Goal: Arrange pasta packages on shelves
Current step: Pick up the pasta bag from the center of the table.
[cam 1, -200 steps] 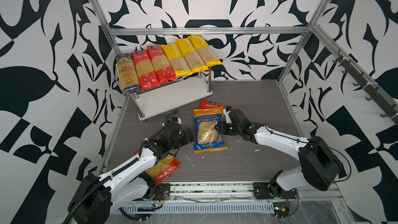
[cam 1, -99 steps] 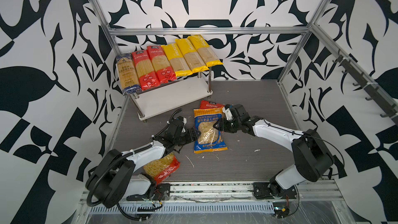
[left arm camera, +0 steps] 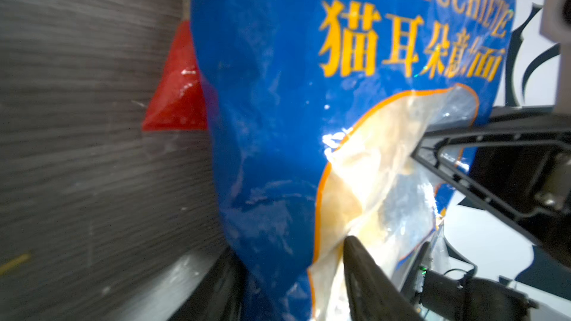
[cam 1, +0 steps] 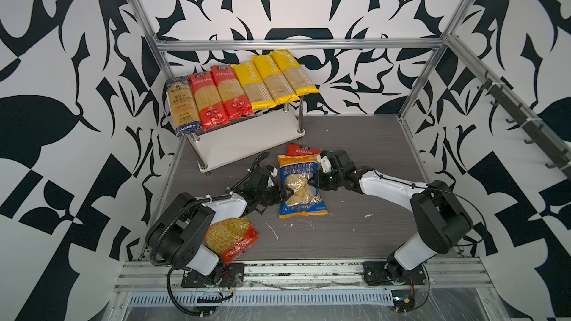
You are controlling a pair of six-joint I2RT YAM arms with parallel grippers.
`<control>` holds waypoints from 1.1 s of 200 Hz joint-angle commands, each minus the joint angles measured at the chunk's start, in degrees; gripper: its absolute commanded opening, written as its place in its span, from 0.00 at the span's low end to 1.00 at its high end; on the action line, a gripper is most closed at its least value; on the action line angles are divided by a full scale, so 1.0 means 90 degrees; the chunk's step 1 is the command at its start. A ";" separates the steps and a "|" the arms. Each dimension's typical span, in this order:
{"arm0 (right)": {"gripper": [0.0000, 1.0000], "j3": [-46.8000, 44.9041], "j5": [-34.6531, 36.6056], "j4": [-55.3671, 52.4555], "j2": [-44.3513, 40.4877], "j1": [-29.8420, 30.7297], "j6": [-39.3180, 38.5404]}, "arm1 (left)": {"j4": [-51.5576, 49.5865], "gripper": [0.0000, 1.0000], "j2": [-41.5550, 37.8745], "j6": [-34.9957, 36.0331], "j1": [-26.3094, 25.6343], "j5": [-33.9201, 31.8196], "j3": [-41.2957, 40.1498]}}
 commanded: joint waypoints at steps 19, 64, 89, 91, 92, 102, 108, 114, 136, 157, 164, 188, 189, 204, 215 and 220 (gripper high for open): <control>0.03 0.0057 -0.0481 0.0879 -0.0243 0.0027 0.0239 | -0.0333 0.32 -0.0303 0.0413 -0.0029 0.0071 0.0186; 0.00 0.0146 -0.0750 0.1329 -0.0106 0.0046 0.0304 | -0.1145 0.22 -0.1022 0.0715 -0.0029 -0.0415 0.0189; 0.00 0.0321 -0.0796 0.1769 -0.0041 0.0197 0.0221 | -0.1467 0.17 -0.1474 0.0756 -0.0029 -0.0799 0.0140; 0.00 0.0337 -0.0810 0.1806 -0.0031 0.0216 0.0204 | -0.1481 0.16 -0.1475 0.0751 -0.0029 -0.0826 0.0131; 0.00 0.0348 -0.0819 0.1822 -0.0024 0.0219 0.0193 | -0.1488 0.16 -0.1476 0.0748 -0.0029 -0.0844 0.0125; 0.00 0.0484 -0.0880 0.1971 0.0042 0.0296 0.0101 | -0.1550 0.14 -0.1806 0.0737 -0.0029 -0.0962 0.0092; 0.00 0.0544 -0.0896 0.2090 0.0082 0.0334 0.0065 | -0.1594 0.14 -0.1892 0.0722 -0.0034 -0.1027 0.0077; 0.00 0.0589 -0.0896 0.2264 0.0122 0.0374 0.0039 | -0.1629 0.13 -0.1977 0.0734 -0.0030 -0.1095 0.0062; 0.00 0.0692 -0.0857 0.3102 0.0366 0.0480 0.0153 | -0.1752 0.10 -0.2303 0.0781 -0.0005 -0.1403 0.0000; 0.00 0.0847 -0.0838 0.4031 0.0696 0.0561 0.0393 | -0.2012 0.06 -0.2633 0.0888 0.0077 -0.1756 0.0034; 0.00 0.0913 -0.0821 0.4327 0.0813 0.0574 0.0515 | -0.2114 0.04 -0.2755 0.0937 0.0129 -0.1882 0.0049; 0.00 0.1278 -0.0775 0.5023 0.1288 0.0612 0.0857 | -0.2424 0.00 -0.3158 0.1102 0.0398 -0.2246 0.0118; 0.00 0.1302 -0.0767 0.5042 0.1304 0.0618 0.0861 | -0.2433 0.00 -0.3172 0.1114 0.0414 -0.2256 0.0118; 0.00 0.1594 -0.0650 0.5141 0.1559 0.0669 0.0886 | -0.2505 0.00 -0.3322 0.1298 0.0597 -0.2451 0.0145; 0.00 0.1812 -0.0529 0.5187 0.1745 0.0715 0.0895 | -0.2566 0.00 -0.3357 0.1489 0.0741 -0.2569 0.0218; 0.00 0.1942 -0.0460 0.5202 0.1830 0.0734 0.0897 | -0.2592 0.00 -0.3358 0.1569 0.0808 -0.2612 0.0265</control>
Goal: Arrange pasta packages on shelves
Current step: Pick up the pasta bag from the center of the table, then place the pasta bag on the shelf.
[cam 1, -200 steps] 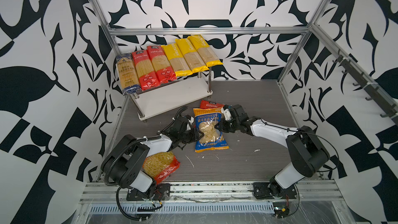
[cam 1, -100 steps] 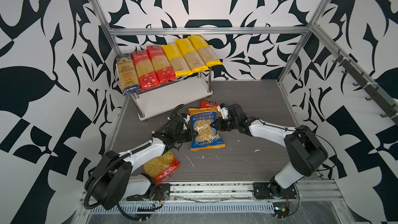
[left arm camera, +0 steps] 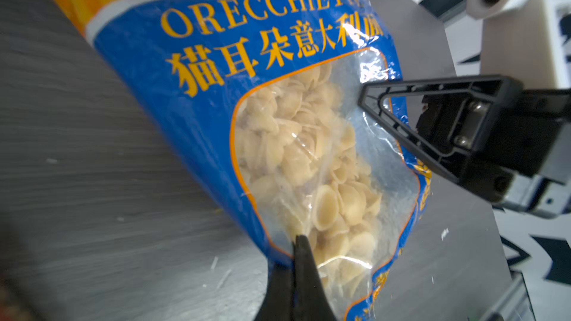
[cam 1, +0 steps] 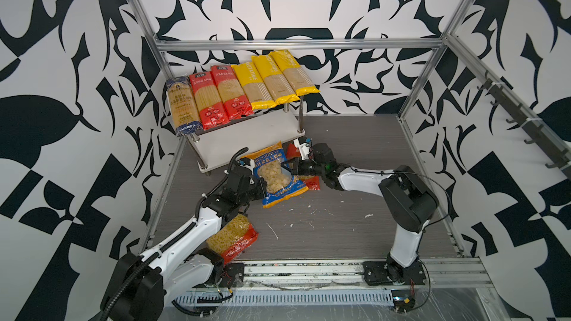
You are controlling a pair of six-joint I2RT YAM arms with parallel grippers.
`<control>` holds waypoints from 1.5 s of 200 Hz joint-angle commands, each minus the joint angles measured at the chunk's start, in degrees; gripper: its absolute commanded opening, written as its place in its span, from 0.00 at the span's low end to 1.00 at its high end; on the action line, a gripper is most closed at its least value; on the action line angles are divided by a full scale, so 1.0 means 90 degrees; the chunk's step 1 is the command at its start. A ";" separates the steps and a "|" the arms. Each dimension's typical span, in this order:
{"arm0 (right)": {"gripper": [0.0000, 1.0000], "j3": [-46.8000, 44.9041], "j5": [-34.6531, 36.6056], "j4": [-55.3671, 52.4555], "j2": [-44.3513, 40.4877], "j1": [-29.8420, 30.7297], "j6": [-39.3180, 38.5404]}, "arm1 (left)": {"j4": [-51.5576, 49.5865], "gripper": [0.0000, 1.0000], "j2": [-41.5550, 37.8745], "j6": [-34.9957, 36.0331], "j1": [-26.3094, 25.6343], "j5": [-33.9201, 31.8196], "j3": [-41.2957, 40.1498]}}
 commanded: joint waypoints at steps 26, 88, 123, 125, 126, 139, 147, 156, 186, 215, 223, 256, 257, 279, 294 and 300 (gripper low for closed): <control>0.00 0.1318 0.0664 0.1413 0.0476 0.0206 0.0127 | -0.0124 0.00 -0.0021 0.0973 0.0556 -0.0733 0.0556; 0.00 0.2782 0.1903 0.1272 0.1682 0.0432 0.0147 | -0.0046 0.00 0.0814 0.1558 0.1450 -0.1537 0.1343; 0.00 0.3704 0.2326 0.0917 0.2313 0.0519 0.0110 | 0.0350 0.00 0.1247 0.1562 0.1787 -0.1571 0.1527; 0.00 0.3786 0.2340 0.0877 0.2359 0.0528 0.0108 | 0.0371 0.00 0.1284 0.1562 0.1795 -0.1579 0.1544; 0.00 0.3822 0.2352 0.0862 0.2386 0.0529 0.0103 | 0.0380 0.00 0.1303 0.1567 0.1797 -0.1580 0.1545; 0.00 0.4373 0.2463 0.0627 0.2745 0.0586 0.0088 | 0.0446 0.00 0.1537 0.1623 0.1816 -0.1641 0.1666; 0.00 0.4682 0.2563 0.0486 0.2956 0.0627 0.0105 | 0.0503 0.00 0.1593 0.1663 0.1826 -0.1716 0.1729; 0.00 0.4979 0.2667 0.0437 0.3193 0.0674 0.0108 | 0.0543 0.00 0.1863 0.1671 0.1877 -0.1747 0.1802; 0.00 0.5915 0.2842 0.0210 0.3887 0.0697 0.0252 | 0.0632 0.00 0.2108 0.1734 0.2121 -0.1810 0.1991; 0.04 0.6930 0.2654 -0.0471 0.4301 0.0707 0.0202 | 0.0674 0.00 0.2416 0.1923 0.2357 -0.1985 0.2230; 0.09 0.7011 0.2621 -0.0594 0.4313 0.0698 0.0162 | 0.0669 0.00 0.2536 0.1981 0.2427 -0.2005 0.2327; 0.27 0.6524 0.2307 -0.0655 0.4056 0.0612 0.0157 | 0.0574 0.00 0.2849 0.2183 0.2722 -0.2048 0.2634; 0.28 0.6495 0.2296 -0.0656 0.4050 0.0611 0.0157 | 0.0580 0.00 0.2852 0.2190 0.2739 -0.2039 0.2642; 0.40 0.5766 0.2153 -0.0398 0.3692 0.0562 0.0208 | 0.0530 0.00 0.2966 0.2182 0.2900 -0.1964 0.2786; 0.47 0.5321 0.2040 -0.0281 0.3396 0.0531 0.0235 | 0.0498 0.00 0.3035 0.2170 0.2922 -0.1946 0.2841; 0.49 0.5154 0.1997 -0.0284 0.3292 0.0531 0.0235 | 0.0480 0.00 0.3048 0.2154 0.2921 -0.1947 0.2853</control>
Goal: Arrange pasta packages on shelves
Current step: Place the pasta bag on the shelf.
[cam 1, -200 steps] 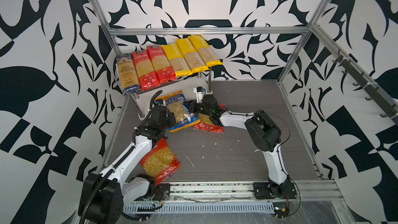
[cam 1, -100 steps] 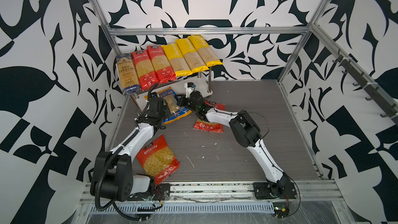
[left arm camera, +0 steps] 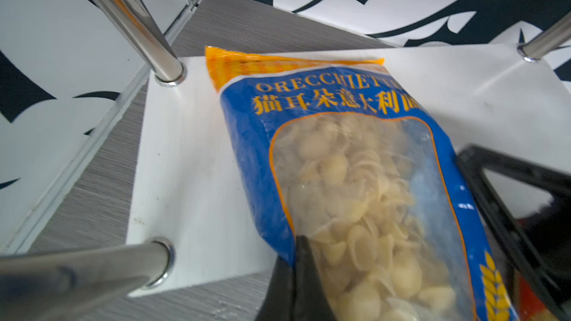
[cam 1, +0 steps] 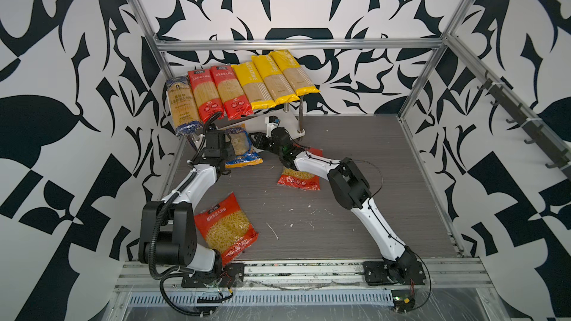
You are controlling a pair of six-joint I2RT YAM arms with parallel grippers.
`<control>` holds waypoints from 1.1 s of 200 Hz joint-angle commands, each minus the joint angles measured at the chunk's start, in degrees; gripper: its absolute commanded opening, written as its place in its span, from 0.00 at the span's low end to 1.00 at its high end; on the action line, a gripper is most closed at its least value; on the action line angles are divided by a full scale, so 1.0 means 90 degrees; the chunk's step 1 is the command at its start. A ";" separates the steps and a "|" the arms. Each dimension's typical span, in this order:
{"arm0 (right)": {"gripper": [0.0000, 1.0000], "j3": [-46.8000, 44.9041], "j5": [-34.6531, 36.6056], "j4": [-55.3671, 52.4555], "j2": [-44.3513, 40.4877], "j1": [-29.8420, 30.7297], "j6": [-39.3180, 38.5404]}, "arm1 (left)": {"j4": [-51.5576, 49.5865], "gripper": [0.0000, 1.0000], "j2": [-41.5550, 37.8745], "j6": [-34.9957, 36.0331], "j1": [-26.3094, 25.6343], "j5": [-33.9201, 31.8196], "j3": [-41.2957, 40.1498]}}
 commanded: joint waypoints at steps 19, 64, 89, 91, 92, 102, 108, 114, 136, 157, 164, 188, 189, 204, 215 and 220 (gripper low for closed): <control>0.55 -0.1058 -0.0439 0.0317 -0.1048 -0.0025 0.0016 | 0.0056 0.06 0.0024 -0.0050 0.0179 -0.0210 0.0327; 0.66 -0.2273 -0.0876 0.0398 -0.1727 0.0030 0.0487 | -0.0350 0.16 -0.0375 -0.0237 0.0179 -0.0156 0.0129; 0.74 -0.2859 -0.0978 0.0668 -0.2018 0.0198 0.0673 | -0.0703 0.19 -0.0460 -0.0311 0.0185 -0.0131 0.0150; 0.74 -0.2892 -0.0978 0.0681 -0.2034 0.0208 0.0693 | -0.0722 0.20 -0.0475 -0.0315 0.0186 -0.0130 0.0149; 0.74 -0.2909 -0.0978 0.0688 -0.2039 0.0215 0.0702 | -0.0731 0.20 -0.0484 -0.0320 0.0187 -0.0130 0.0149; 0.75 -0.3030 -0.1028 0.0810 -0.2053 0.0254 0.0875 | -0.0796 0.21 -0.0563 -0.0354 0.0184 -0.0111 0.0140; 0.75 -0.3117 -0.1063 0.0943 -0.2037 0.0269 0.0995 | -0.0830 0.22 -0.0608 -0.0360 0.0180 -0.0080 0.0131; 0.75 -0.3174 -0.1092 0.1063 -0.1998 0.0278 0.1138 | -0.0876 0.23 -0.0650 -0.0375 0.0186 -0.0068 0.0137; 0.75 -0.3210 -0.1173 0.1205 -0.1844 0.0386 0.1265 | -0.1020 0.25 -0.0776 -0.0431 0.0180 0.0005 0.0139; 0.76 -0.3165 -0.1056 0.1037 -0.1800 0.0490 0.1069 | -0.1070 0.27 -0.0837 -0.0444 0.0183 0.0074 0.0077; 0.76 -0.3150 -0.0992 0.0929 -0.1796 0.0490 0.0988 | -0.1126 0.27 -0.0862 -0.0469 0.0185 0.0093 0.0071; 0.78 -0.3228 -0.0730 0.0337 -0.1894 0.0437 0.0439 | -0.1325 0.31 -0.1080 -0.0621 0.0179 0.0291 -0.0030; 0.78 -0.3233 -0.0722 0.0326 -0.1895 0.0437 0.0419 | -0.1340 0.32 -0.1094 -0.0630 0.0179 0.0300 -0.0033; 0.78 -0.3414 -0.0742 0.0251 -0.1993 0.0321 0.0277 | -0.1529 0.38 -0.1254 -0.0772 0.0186 0.0447 -0.0122; 0.78 -0.3416 -0.0868 0.0129 -0.2000 0.0245 0.0193 | -0.1714 0.44 -0.1499 -0.0883 0.0179 0.0566 -0.0180; 0.78 -0.3389 -0.0944 0.0063 -0.1987 0.0209 0.0154 | -0.1789 0.46 -0.1557 -0.0945 0.0179 0.0626 -0.0215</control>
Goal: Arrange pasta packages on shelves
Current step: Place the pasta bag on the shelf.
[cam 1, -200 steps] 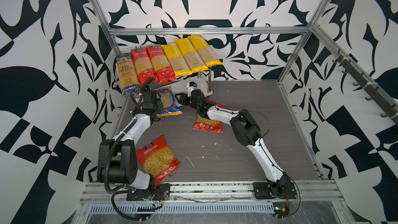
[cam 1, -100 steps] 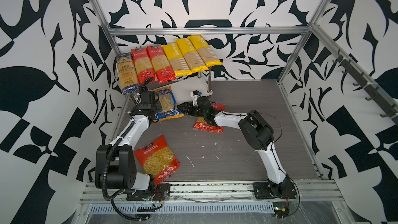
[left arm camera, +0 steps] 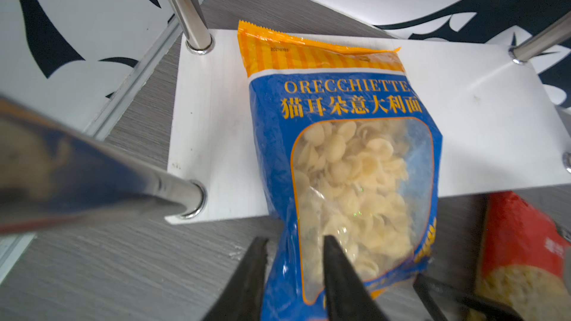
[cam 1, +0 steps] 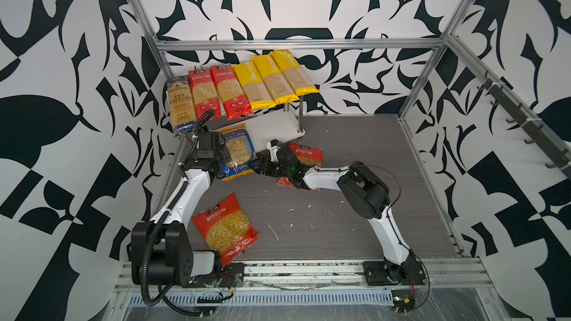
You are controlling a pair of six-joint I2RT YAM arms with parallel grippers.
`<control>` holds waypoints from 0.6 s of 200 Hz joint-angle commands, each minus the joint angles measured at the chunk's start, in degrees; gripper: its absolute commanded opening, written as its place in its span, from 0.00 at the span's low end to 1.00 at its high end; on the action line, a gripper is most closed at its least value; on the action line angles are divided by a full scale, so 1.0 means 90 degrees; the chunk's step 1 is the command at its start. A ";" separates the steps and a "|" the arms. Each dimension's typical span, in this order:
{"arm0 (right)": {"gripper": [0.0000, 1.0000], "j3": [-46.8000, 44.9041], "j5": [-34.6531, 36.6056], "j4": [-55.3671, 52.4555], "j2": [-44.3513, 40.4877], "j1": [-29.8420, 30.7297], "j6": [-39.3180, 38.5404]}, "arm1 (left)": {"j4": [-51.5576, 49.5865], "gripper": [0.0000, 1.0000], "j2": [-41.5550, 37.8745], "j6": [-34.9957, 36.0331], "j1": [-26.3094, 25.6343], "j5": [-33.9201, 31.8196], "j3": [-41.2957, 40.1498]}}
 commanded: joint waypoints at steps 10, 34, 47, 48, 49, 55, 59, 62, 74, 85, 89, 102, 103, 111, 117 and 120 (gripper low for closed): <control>0.79 0.0015 -0.0242 -0.0348 -0.0194 -0.0273 -0.0461 | -0.0553 0.52 -0.0585 -0.0538 0.0063 0.0430 -0.0254; 0.79 0.0197 -0.0628 -0.0320 0.0037 -0.0385 -0.0471 | -0.0679 0.63 -0.0802 -0.0876 0.0081 0.0864 -0.0518; 0.79 0.0240 -0.0700 -0.0256 0.0097 -0.0420 -0.0526 | -0.0668 0.67 -0.0929 -0.0986 0.0126 0.1066 -0.0674; 0.79 0.0246 -0.0699 -0.0256 0.0103 -0.0425 -0.0538 | -0.0662 0.67 -0.0934 -0.0996 0.0132 0.1082 -0.0692; 0.79 0.0249 -0.0708 -0.0261 0.0101 -0.0428 -0.0549 | -0.0658 0.67 -0.0946 -0.1000 0.0135 0.1099 -0.0700; 0.79 0.0292 -0.0725 -0.0277 0.0112 -0.0435 -0.0622 | -0.0619 0.69 -0.1007 -0.1032 0.0169 0.1179 -0.0781; 0.79 0.0322 -0.0749 -0.0280 0.0126 -0.0431 -0.0666 | -0.0583 0.70 -0.1037 -0.1051 0.0192 0.1231 -0.0841; 0.79 0.0353 -0.0762 -0.0284 0.0146 -0.0426 -0.0696 | -0.0560 0.71 -0.1052 -0.1070 0.0213 0.1271 -0.0883; 0.79 0.0572 -0.0919 -0.0316 0.0273 -0.0430 -0.0744 | -0.0432 0.74 -0.1076 -0.1138 0.0277 0.1377 -0.1058; 0.79 0.0812 -0.1110 -0.0355 0.0451 -0.0430 -0.0727 | -0.0305 0.76 -0.1039 -0.1209 0.0347 0.1454 -0.1210; 0.79 0.0880 -0.1167 -0.0347 0.0504 -0.0421 -0.0709 | -0.0265 0.77 -0.1022 -0.1233 0.0361 0.1472 -0.1259; 0.78 0.1038 -0.1305 -0.0324 0.0638 -0.0385 -0.0669 | -0.0160 0.78 -0.0955 -0.1288 0.0398 0.1484 -0.1376; 0.78 0.1046 -0.1314 -0.0319 0.0647 -0.0383 -0.0668 | -0.0149 0.78 -0.0947 -0.1293 0.0405 0.1476 -0.1384; 0.77 0.1087 -0.1368 -0.0274 0.0678 -0.0347 -0.0667 | -0.0095 0.78 -0.0907 -0.1298 0.0408 0.1405 -0.1456; 0.76 0.1115 -0.1393 -0.0239 0.0693 -0.0312 -0.0681 | -0.0072 0.78 -0.0878 -0.1315 0.0417 0.1324 -0.1510; 0.75 0.1136 -0.1413 -0.0229 0.0698 -0.0297 -0.0690 | -0.0049 0.77 -0.0859 -0.1320 0.0422 0.1285 -0.1528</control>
